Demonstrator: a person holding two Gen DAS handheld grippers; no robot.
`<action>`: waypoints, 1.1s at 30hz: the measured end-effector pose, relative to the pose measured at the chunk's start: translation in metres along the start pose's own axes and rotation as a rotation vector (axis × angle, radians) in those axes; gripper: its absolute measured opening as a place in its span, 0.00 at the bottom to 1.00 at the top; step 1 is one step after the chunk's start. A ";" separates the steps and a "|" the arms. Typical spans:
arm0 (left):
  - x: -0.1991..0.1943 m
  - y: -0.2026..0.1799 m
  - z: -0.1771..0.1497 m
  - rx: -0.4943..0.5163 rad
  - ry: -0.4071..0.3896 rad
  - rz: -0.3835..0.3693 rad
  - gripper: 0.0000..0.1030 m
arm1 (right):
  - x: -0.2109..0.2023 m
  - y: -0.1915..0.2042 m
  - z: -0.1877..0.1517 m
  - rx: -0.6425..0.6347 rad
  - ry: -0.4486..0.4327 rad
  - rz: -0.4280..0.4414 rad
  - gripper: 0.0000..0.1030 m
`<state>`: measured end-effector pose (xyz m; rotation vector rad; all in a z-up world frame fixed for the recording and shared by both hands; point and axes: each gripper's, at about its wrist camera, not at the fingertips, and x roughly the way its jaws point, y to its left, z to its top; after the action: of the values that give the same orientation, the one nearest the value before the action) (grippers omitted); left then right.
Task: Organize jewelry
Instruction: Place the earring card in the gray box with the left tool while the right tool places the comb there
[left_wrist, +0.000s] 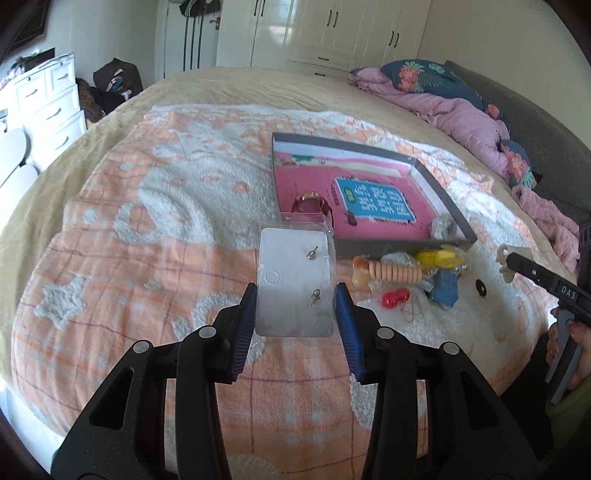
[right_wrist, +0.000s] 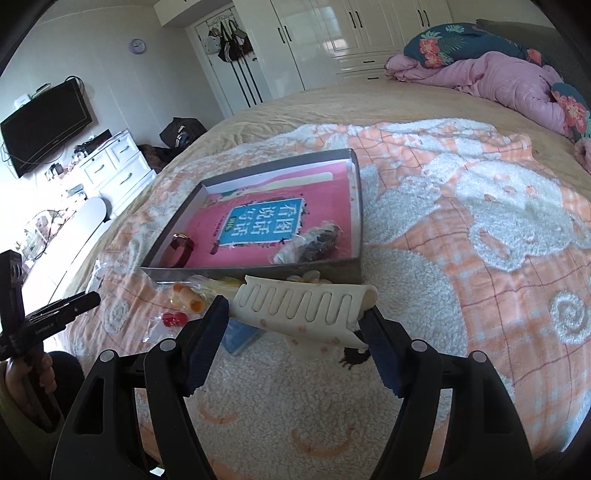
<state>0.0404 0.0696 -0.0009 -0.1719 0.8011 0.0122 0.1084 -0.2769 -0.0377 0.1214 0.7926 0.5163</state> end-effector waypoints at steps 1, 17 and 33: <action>-0.001 0.000 0.003 0.000 -0.004 0.000 0.33 | 0.000 0.001 0.001 -0.003 0.000 0.004 0.69; 0.014 -0.021 0.042 0.031 -0.044 -0.027 0.33 | 0.005 0.015 0.027 -0.039 -0.044 0.045 0.69; 0.058 -0.049 0.075 0.073 -0.011 -0.087 0.33 | 0.024 0.011 0.068 -0.071 -0.083 0.037 0.69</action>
<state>0.1377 0.0304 0.0159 -0.1373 0.7814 -0.0978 0.1659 -0.2498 -0.0022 0.0917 0.6916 0.5705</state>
